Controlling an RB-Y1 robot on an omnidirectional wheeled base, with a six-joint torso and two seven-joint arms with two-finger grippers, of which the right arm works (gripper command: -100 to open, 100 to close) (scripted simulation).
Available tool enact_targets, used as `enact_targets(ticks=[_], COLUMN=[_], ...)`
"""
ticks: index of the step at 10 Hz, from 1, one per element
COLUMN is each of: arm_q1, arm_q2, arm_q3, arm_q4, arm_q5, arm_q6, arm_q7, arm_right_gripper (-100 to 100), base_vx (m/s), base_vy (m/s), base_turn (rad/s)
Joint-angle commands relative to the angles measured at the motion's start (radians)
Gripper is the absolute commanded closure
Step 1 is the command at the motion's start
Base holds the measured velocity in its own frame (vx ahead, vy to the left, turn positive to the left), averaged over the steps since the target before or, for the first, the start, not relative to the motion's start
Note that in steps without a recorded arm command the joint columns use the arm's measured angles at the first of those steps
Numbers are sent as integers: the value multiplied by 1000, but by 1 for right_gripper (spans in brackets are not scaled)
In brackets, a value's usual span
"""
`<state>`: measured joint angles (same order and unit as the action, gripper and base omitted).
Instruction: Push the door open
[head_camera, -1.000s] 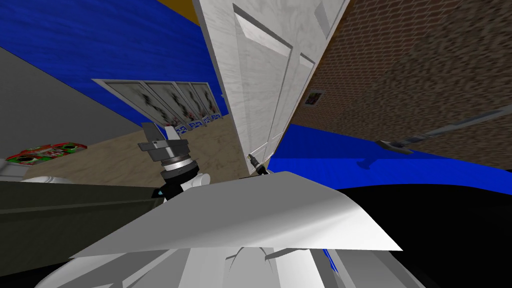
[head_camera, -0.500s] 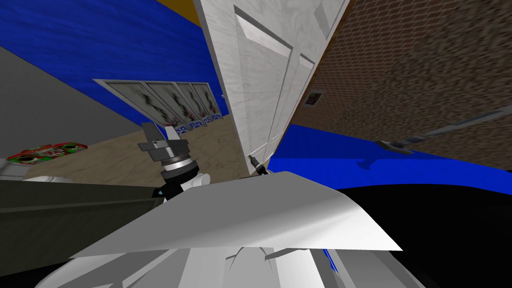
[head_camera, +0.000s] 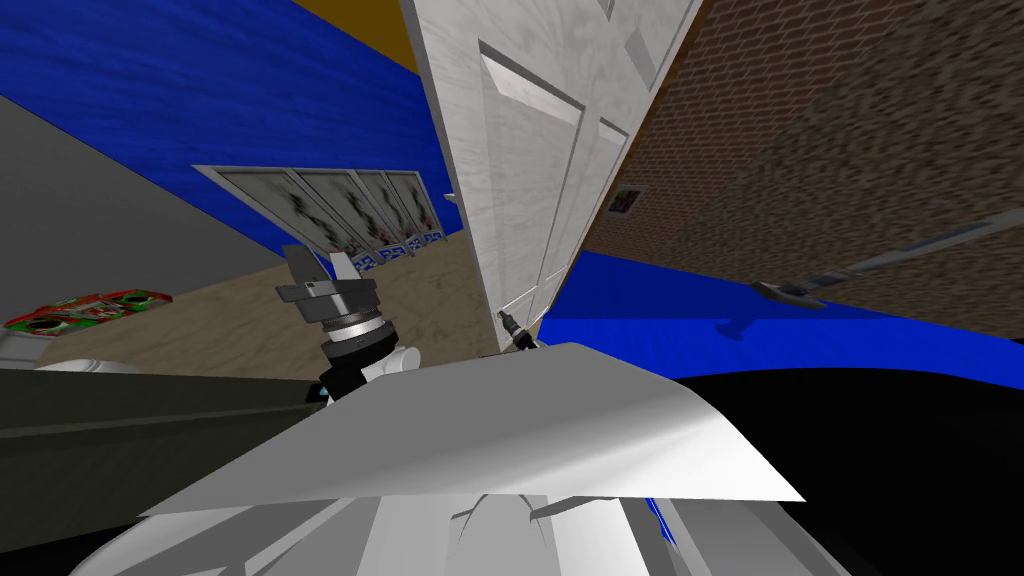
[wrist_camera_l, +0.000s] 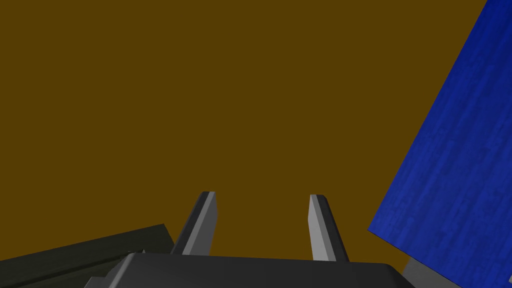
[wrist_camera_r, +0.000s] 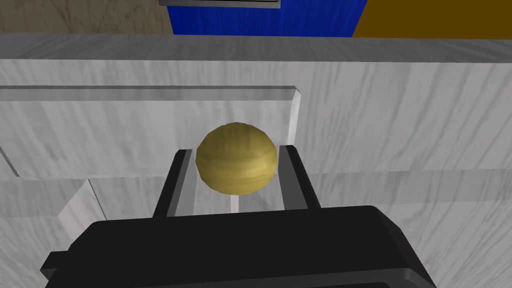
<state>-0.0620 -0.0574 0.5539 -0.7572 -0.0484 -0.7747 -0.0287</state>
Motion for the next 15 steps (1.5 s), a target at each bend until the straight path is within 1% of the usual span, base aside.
enact_targets(ticks=[1, 2, 3, 4, 5, 7, 10, 11, 12, 15], arm_q1=[-7, -7, -7, -11, -18, -16, -13, -17, -17, -19], arm_q2=[-16, -16, -16, -19, -13, -11, 8, 7, 0, -3], arm_q3=[-29, -29, -29, -51, -37, -34, -26, -29, -32, -38], arm_q4=[-10, 0, -10, -4, 3, -2, -16, -5, -3, 3], arm_q5=[-9, -9, -9, -14, -12, -12, -12, -12, -12, -13], arm_q6=[0, 0, 0, 0, 0, 5, 18, 11, 8, 0], arm_q7=[3, 3, 3, 9, 4, 3, 1, 2, 4, 9], arm_right_gripper=[100, 100, 100, 100, -100, -100, -100, -100, -100, -100], base_vx=[181, 122, 58, 94, -112, -226, -260, -116, 70, 173], base_vy=[96, 91, 45, 66, 1, -86, -60, -35, 45, 106], base_turn=[-45, -17, -14, -77, -75, -17, -44, -5, 33, 18])
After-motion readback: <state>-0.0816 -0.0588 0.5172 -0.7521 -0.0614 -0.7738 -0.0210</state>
